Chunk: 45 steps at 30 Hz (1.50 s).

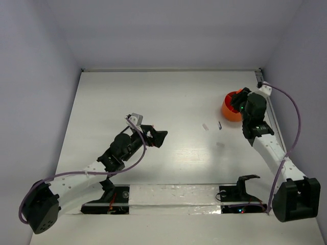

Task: Sort the stationery into containers
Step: Place the pen in the storage box, then pick up the pen from the center of the board.

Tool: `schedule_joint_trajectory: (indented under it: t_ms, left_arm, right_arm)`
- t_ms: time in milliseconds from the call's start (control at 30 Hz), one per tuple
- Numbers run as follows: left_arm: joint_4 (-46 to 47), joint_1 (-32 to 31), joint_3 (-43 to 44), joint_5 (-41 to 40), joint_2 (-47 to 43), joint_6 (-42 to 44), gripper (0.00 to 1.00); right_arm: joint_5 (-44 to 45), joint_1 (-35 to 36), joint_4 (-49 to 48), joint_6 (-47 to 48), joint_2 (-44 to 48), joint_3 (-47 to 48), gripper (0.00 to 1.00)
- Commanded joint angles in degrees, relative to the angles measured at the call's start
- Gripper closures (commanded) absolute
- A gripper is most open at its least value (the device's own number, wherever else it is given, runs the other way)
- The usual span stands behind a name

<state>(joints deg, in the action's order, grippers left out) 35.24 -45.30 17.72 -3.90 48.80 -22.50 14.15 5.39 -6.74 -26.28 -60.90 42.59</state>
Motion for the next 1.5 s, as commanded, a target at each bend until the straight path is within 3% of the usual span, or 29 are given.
schedule_joint_trajectory:
  t_ms: [0,133,233,367,433,533,700,800,1067,1467]
  left_arm:
    - [-1.31,-0.32,3.11,-2.25,-3.87,-3.94,0.01]
    - [-7.02,-0.32,7.05,-4.7,-9.15,-5.36,0.01]
    - [-13.34,-0.32,10.04,-11.28,-14.42,-5.8,0.01]
    - [-21.51,-0.32,12.87,-18.93,-21.01,-7.9,0.01]
    - [-24.76,-0.32,15.15,-20.43,-24.26,-7.82,0.01]
    - [-27.76,-0.32,18.83,-21.58,-27.0,-5.99,0.01]
    - [-36.01,-0.32,24.47,-23.08,-28.22,-2.9,0.01]
    - [-40.06,-0.32,26.05,-24.4,-29.54,-1.67,0.01]
    - [-42.72,-0.32,26.41,-24.14,-32.36,-0.09,0.01]
    - [-41.66,-0.32,25.18,-20.18,-33.85,0.88,0.01]
  right_arm:
    - [-12.04,12.13,10.57,1.67,-3.59,6.08,0.58]
    - [-13.7,25.06,12.37,2.03,-11.68,11.01,0.68]
    - [-13.71,32.9,11.75,2.2,-17.83,16.1,0.74]
    - [-15.21,39.33,11.66,2.73,-26.26,22.95,0.9]
    - [-12.94,42.75,13.59,3.78,-31.78,27.95,0.92]
    - [-11.61,44.79,16.14,4.22,-37.16,33.16,0.91]
    - [-9.94,46.9,22.89,5.28,-49.02,43.61,0.67]
    - [-8.88,48.48,26.59,5.19,-54.47,50.47,0.58]
    - [-2.83,49.54,35.91,2.73,-65.56,64.71,0.57]
    - [0.01,50.69,40.06,-2.98,-71.19,66.66,0.65]
